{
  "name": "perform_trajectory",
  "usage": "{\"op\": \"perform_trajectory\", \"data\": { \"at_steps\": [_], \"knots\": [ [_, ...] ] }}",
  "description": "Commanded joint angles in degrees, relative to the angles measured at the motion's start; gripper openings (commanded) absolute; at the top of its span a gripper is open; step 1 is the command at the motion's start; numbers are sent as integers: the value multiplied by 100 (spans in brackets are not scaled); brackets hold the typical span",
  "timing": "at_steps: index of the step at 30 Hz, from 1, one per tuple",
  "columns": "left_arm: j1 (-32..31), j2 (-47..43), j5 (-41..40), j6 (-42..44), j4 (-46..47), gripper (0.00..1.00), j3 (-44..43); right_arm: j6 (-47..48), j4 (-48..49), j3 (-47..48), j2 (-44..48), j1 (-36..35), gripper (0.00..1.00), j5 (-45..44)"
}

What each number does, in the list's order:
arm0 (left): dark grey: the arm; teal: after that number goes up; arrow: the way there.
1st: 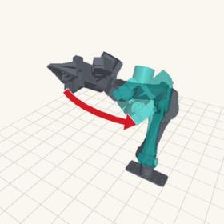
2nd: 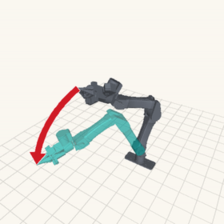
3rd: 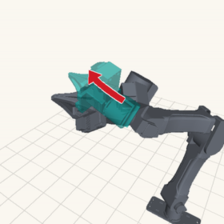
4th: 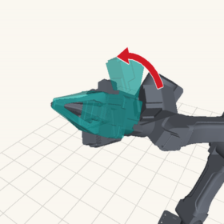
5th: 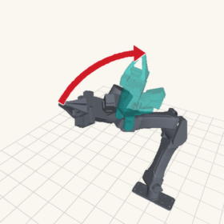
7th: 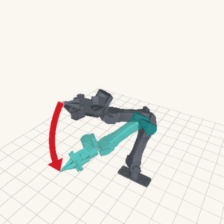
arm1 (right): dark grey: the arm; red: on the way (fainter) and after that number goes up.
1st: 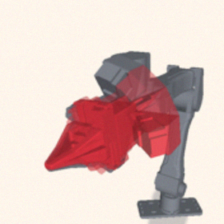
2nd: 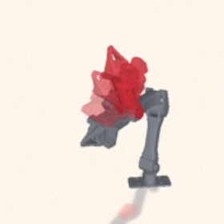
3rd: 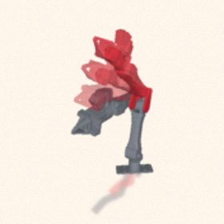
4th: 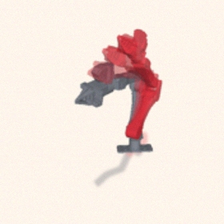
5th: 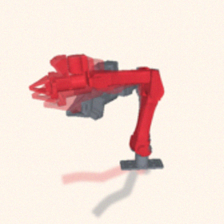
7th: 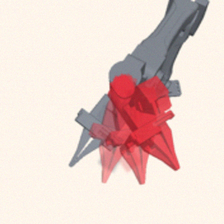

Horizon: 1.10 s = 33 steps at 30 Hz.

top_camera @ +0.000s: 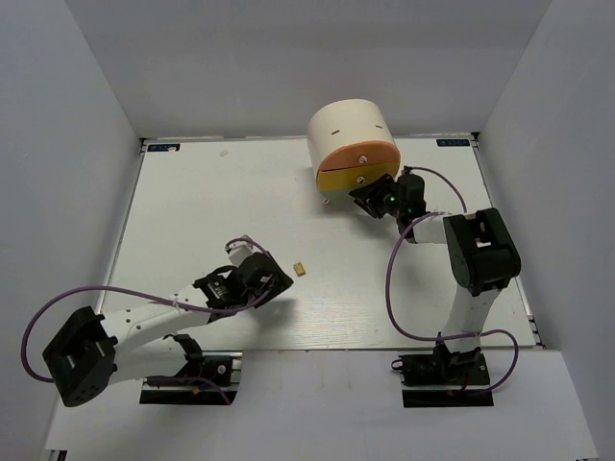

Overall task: Sort the stationery into containers
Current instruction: Open the drawer in the storage box.

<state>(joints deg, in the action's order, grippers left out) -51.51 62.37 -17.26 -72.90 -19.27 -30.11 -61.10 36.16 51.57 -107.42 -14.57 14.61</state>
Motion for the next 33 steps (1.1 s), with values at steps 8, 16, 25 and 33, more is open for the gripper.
{"op": "perform_trajectory", "data": {
  "at_steps": [8, 16, 25, 33],
  "knots": [
    [-26, 240, 100, 83, 28, 71, -303, 72, 145, 178, -253, 112, 43, -187],
    [-26, 346, 100, 136, 28, 71, -355, 274, 339, 336, -490, 112, 42, -81],
    [-26, 399, 100, 136, 80, 71, -408, 397, 488, 477, -649, 147, 42, -29],
    [-26, 557, 100, 242, 81, 71, -461, 450, 549, 468, -684, 174, 27, 15]
  ]
}}
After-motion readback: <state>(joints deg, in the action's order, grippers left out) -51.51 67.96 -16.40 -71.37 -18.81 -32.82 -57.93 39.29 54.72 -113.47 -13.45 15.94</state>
